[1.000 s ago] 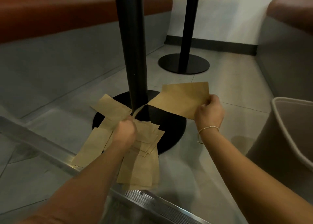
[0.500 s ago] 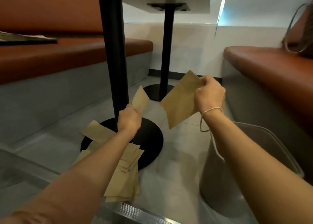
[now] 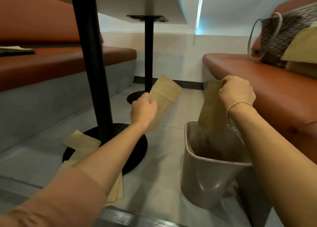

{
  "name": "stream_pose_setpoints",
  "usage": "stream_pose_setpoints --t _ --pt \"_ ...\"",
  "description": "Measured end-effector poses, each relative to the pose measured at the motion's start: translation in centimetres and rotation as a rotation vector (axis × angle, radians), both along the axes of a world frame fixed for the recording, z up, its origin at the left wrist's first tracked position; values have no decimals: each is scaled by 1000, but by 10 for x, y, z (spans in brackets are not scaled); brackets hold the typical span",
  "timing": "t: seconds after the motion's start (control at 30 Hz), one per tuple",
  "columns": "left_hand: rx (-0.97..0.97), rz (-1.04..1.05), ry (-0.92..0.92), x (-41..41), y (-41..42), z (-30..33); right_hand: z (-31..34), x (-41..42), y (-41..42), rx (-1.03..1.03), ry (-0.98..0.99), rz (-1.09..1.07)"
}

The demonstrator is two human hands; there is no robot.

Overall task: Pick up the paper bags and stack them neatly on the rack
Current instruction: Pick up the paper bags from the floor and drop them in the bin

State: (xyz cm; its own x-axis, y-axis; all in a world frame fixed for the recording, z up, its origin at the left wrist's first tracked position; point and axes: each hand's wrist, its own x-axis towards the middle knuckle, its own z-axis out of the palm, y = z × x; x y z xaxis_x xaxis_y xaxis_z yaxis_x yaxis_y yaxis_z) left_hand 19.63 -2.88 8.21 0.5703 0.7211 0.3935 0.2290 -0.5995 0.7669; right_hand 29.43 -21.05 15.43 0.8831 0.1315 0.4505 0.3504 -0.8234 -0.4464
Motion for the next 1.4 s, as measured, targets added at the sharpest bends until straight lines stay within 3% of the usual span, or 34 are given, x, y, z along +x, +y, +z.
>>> stream_pose_setpoints --t 0.13,0.27,0.33,0.67,0.9,1.2,1.4 --pt "-34 -152 -36 7 -21 5 -12 1 -2 -115 114 135" --pt "-4 -288 -28 10 -34 9 -7 -7 0 22 196 479" --pt "7 -317 -36 11 -38 11 -4 -9 1 -23 205 544" --pt "-54 -233 38 16 -27 -12 7 -15 -3 -130 -26 159" --pt "-28 -145 200 5 5 -37 -9 -9 3 -232 98 7" --pt "-138 -18 490 -31 63 -109 -82 -37 80 -235 179 281" --pt "-156 106 661 -66 125 -171 -164 -63 144 -307 362 472"
